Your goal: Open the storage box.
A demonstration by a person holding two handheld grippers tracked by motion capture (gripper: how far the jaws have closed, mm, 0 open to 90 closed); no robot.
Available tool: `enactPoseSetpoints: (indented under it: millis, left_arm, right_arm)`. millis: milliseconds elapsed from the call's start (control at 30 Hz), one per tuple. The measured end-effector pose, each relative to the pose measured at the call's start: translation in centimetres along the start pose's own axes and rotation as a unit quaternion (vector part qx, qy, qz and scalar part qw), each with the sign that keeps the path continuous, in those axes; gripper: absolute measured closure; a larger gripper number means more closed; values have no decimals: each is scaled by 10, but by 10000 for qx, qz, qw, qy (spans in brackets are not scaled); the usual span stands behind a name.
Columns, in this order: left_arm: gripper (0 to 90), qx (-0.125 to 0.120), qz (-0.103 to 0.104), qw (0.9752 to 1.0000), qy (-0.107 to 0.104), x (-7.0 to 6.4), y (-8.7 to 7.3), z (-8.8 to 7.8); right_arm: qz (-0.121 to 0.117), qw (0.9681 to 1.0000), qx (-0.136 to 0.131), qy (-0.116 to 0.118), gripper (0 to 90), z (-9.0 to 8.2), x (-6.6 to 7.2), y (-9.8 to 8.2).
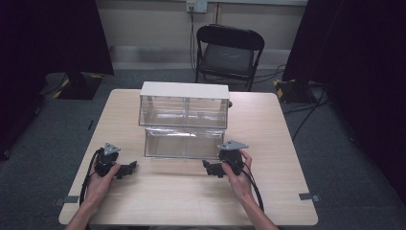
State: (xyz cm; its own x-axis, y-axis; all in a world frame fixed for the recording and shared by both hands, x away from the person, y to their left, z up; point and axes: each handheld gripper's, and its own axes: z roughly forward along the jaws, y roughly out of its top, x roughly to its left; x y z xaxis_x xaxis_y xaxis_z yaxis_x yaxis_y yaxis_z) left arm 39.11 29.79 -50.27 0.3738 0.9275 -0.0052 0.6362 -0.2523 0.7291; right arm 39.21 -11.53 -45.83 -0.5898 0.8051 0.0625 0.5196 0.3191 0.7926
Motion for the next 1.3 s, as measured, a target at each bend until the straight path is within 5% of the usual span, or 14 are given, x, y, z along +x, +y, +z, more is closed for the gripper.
enactPoseSetpoints:
  millis: [1300]
  left_arm:
    - [71, -1, -1, 10000, 0, 0, 0, 0]
  right_arm:
    - [72, 10000, -43, 10, 123, -10, 4, 0]
